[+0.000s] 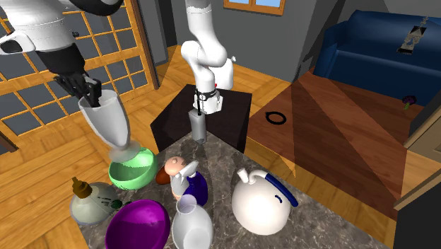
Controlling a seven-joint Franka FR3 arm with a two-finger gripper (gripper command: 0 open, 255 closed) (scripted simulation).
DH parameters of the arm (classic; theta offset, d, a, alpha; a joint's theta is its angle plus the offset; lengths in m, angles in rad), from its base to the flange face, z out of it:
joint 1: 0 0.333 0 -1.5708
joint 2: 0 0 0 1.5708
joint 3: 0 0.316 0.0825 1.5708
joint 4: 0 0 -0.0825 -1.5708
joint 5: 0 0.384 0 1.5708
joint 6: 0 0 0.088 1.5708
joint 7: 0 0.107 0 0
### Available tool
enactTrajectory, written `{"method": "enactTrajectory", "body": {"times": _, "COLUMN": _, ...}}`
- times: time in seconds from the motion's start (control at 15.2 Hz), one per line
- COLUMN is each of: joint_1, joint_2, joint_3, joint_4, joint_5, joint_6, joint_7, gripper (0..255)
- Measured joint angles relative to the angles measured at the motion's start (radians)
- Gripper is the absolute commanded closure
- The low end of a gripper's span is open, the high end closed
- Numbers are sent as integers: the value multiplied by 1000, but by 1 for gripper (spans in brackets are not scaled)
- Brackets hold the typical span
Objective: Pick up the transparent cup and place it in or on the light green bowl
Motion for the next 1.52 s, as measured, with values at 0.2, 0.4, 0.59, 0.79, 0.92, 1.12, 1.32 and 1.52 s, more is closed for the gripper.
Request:
{"method": "enactTrajectory", "body": {"times": 0.2, "joint_1": 0, "joint_2": 1, "joint_3": 0, "joint_4": -39, "joint_5": 0, "joint_6": 40, "joint_7": 0, "gripper": 255}}
{"method": "enactTrajectory", "body": {"times": 0.4, "joint_1": 0, "joint_2": 6, "joint_3": 0, "joint_4": -73, "joint_5": 0, "joint_6": 79, "joint_7": 0, "gripper": 255}}
{"method": "enactTrajectory", "body": {"times": 0.59, "joint_1": -1, "joint_2": 10, "joint_3": -1, "joint_4": -108, "joint_5": 0, "joint_6": 117, "joint_7": -1, "gripper": 255}}
{"method": "enactTrajectory", "body": {"times": 0.79, "joint_1": 0, "joint_2": 17, "joint_3": 0, "joint_4": -126, "joint_5": 0, "joint_6": 142, "joint_7": 1, "gripper": 255}}
{"method": "enactTrajectory", "body": {"times": 0.92, "joint_1": 0, "joint_2": 17, "joint_3": 0, "joint_4": -129, "joint_5": 0, "joint_6": 146, "joint_7": 0, "gripper": 255}}
{"method": "enactTrajectory", "body": {"times": 1.12, "joint_1": 0, "joint_2": 17, "joint_3": 0, "joint_4": -130, "joint_5": 0, "joint_6": 148, "joint_7": 0, "gripper": 255}}
{"method": "enactTrajectory", "body": {"times": 1.32, "joint_1": 0, "joint_2": 17, "joint_3": 0, "joint_4": -130, "joint_5": 0, "joint_6": 148, "joint_7": 0, "gripper": 0}}
{"method": "enactTrajectory", "body": {"times": 1.52, "joint_1": 0, "joint_2": 16, "joint_3": 0, "joint_4": -130, "joint_5": 0, "joint_6": 148, "joint_7": 0, "gripper": 0}}
